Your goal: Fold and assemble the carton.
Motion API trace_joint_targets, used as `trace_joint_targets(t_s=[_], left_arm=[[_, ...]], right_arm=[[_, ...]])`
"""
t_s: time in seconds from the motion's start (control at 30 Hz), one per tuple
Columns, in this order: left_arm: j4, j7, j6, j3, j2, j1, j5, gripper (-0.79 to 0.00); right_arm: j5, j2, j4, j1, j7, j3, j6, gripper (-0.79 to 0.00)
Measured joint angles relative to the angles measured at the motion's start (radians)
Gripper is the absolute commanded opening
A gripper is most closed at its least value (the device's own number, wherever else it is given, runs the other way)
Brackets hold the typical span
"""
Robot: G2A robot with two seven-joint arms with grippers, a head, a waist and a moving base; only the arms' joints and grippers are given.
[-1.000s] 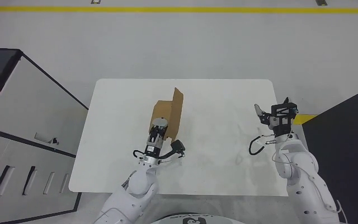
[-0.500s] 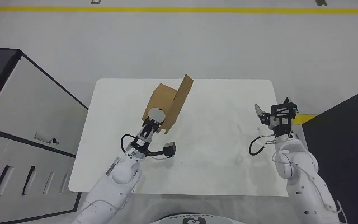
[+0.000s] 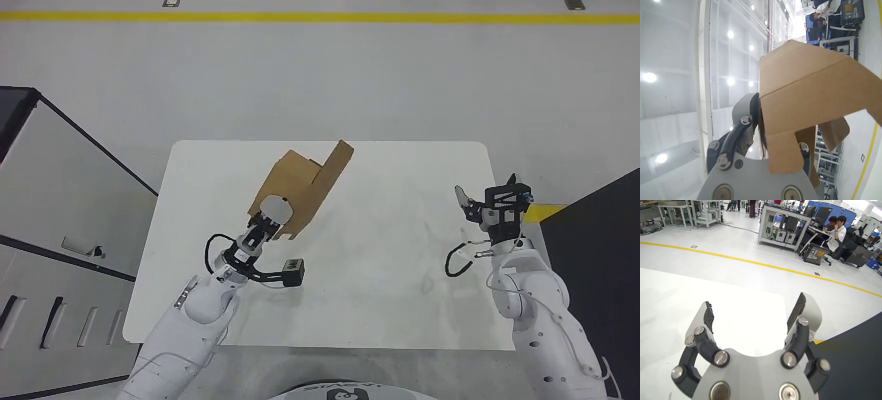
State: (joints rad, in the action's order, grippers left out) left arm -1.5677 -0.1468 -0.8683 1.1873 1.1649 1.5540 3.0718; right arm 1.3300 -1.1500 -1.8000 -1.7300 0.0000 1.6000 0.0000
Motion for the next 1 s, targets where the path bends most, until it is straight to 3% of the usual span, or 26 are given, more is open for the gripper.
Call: trace_joint_targets(t_s=[0.3, 0.4, 0.73, 1.0], left_arm=[[-0.007, -0.002, 0.018, -0.007, 0.001, 0.002, -0.021, -0.785], [-0.035, -0.045, 0.108, -0.021, 0.001, 0.004, -0.124, -0.785], [-0.188, -0.2, 0.577, 0.011, -0.017, 0.029, -0.337, -0.785], [-0.199, -0.2, 0.598, 0.013, -0.017, 0.028, -0.352, -0.785]], right_arm=[[0.0, 0.0, 0.0, 0.0, 0.0, 0.0, 0.0, 0.0], [0.0, 0.0, 0.0, 0.0, 0.0, 0.0, 0.0, 0.0], [0.0, 0.0, 0.0, 0.0, 0.0, 0.0, 0.0, 0.0], [0.0, 0.0, 0.0, 0.0, 0.0, 0.0, 0.0, 0.0]])
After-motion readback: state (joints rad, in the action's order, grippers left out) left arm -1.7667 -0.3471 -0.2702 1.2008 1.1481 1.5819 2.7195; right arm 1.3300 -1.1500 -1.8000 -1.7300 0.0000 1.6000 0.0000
